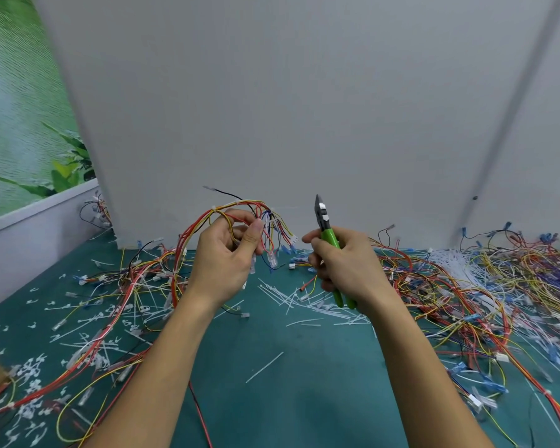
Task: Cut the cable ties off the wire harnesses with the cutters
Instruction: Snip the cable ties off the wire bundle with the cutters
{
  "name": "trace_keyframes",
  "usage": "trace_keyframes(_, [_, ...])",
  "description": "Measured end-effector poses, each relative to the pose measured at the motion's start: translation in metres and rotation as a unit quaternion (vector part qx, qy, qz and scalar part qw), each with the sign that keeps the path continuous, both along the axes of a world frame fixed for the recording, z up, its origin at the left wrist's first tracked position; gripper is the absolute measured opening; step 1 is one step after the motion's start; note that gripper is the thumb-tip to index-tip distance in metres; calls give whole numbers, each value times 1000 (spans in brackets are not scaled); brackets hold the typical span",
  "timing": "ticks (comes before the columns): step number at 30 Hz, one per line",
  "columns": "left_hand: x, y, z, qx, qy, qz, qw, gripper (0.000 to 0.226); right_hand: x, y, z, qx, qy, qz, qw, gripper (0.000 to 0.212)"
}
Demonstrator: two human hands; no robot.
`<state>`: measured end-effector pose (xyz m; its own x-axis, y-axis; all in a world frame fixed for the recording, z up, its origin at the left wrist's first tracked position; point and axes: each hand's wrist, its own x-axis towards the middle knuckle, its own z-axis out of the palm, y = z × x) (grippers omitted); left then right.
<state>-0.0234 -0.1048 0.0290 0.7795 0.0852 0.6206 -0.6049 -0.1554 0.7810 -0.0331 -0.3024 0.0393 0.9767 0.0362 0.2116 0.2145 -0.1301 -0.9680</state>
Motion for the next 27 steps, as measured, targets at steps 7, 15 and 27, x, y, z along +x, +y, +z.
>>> trace_keyframes(7, [-3,-1,2,-18,7,0,1000,6,-1,2,-1,6,2,60,998,17])
trace_keyframes(15, [-2,-3,1,-33,0,16,999,4,-2,1,-3,-227,-88,53,968,15])
trace_keyframes(27, [-3,-5,1,-13,-31,22,999,4,-6,11,-4,-221,-124,49,966,18])
